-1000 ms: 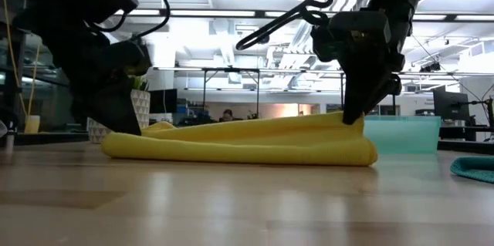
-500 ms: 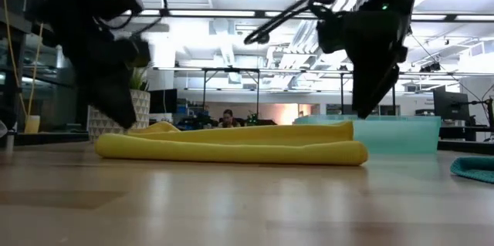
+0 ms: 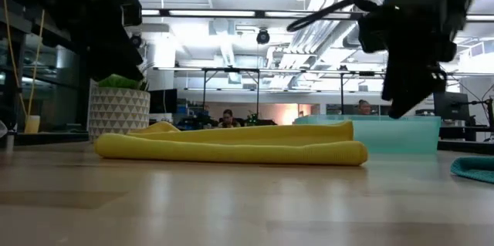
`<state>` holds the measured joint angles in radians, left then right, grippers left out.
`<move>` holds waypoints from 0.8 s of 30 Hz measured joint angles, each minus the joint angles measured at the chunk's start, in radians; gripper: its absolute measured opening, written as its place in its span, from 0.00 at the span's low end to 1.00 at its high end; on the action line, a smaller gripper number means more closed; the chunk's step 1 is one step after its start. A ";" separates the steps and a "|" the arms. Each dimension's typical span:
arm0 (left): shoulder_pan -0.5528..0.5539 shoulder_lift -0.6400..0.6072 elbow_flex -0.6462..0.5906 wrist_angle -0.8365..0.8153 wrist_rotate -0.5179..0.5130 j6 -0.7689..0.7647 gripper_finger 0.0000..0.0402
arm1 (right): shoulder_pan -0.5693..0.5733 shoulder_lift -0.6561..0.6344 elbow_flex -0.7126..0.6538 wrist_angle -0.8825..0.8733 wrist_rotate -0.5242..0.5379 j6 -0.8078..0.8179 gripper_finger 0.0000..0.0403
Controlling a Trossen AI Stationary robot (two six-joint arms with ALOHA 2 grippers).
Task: Fold microfiber towels
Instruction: Fold the bottom yellow towel
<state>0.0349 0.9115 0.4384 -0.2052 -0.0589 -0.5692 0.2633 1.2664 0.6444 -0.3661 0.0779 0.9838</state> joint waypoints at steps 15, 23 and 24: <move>-0.084 0.415 -0.030 0.488 -0.002 0.133 0.43 | 0.018 0.043 -0.211 0.465 0.028 0.430 0.60; -0.081 0.585 0.048 0.510 -0.005 0.256 0.43 | 0.017 0.188 -0.206 0.567 0.035 0.488 0.60; -0.081 0.603 0.057 0.511 -0.005 0.268 0.43 | 0.017 0.208 -0.206 0.590 0.041 0.501 0.59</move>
<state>-0.0460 1.5146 0.4953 0.3054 -0.0643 -0.3008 0.2800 1.4747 0.4383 0.2239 0.1191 1.4850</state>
